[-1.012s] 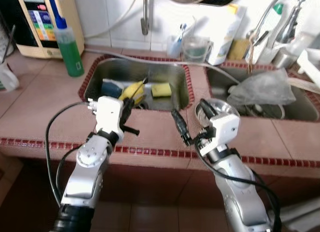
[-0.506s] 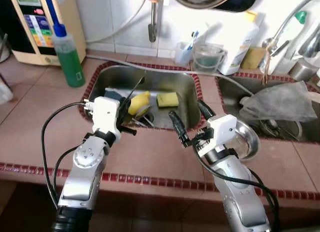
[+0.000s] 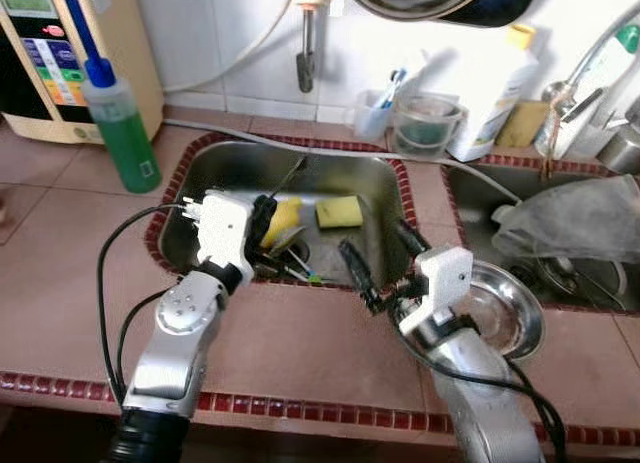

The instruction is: Kitchen organization

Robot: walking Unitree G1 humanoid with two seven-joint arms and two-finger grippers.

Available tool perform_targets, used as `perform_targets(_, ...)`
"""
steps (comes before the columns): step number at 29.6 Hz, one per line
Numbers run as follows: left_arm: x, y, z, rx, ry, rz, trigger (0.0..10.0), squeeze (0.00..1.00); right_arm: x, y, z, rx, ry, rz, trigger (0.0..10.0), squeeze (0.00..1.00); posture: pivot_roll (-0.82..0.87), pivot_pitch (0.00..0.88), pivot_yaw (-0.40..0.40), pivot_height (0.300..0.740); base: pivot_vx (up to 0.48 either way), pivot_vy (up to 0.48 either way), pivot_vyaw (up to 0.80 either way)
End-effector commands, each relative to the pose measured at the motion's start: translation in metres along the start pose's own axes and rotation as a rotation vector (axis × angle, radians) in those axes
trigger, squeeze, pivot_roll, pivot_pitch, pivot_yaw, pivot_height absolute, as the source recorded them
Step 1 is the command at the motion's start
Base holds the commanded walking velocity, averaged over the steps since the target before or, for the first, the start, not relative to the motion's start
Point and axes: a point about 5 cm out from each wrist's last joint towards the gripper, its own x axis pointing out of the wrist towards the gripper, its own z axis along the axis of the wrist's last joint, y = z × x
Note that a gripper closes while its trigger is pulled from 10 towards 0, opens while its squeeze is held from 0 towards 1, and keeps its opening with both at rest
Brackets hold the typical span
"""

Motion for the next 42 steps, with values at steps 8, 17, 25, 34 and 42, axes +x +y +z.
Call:
perform_targets(8,0.022,0.004,-0.001,0.122,0.011,-0.135,10.0,0.0,-0.021,0.012,0.01,0.017,0.024,0.042,10.0,0.0,-0.12,0.135,-0.02,0.74,0.0,0.0,0.0)
perform_targets(17,0.026,0.017,-0.013,0.206,0.084,-0.203,10.0,0.0,-0.032,0.012,0.019,0.033,0.027,0.002,10.0,0.0,-0.16,0.154,0.014,0.74,0.0,0.0,0.0)
perform_targets(25,0.02,0.045,-0.019,0.249,0.13,-0.184,10.0,0.0,-0.045,0.013,0.028,0.053,0.044,-0.046,10.0,0.0,-0.2,0.181,0.031,0.74,0.0,0.0,0.0)
perform_targets(34,0.015,0.055,-0.021,0.27,0.149,-0.212,10.0,0.0,-0.059,0.02,0.029,0.066,0.084,-0.065,10.0,0.0,-0.21,0.221,0.049,0.74,0.0,0.0,0.0)
perform_targets(42,0.019,0.054,-0.02,0.262,0.145,-0.233,10.0,0.64,-0.063,0.021,0.03,0.071,0.097,-0.082,10.0,0.0,-0.22,0.228,0.057,0.74,0.0,0.0,0.0)
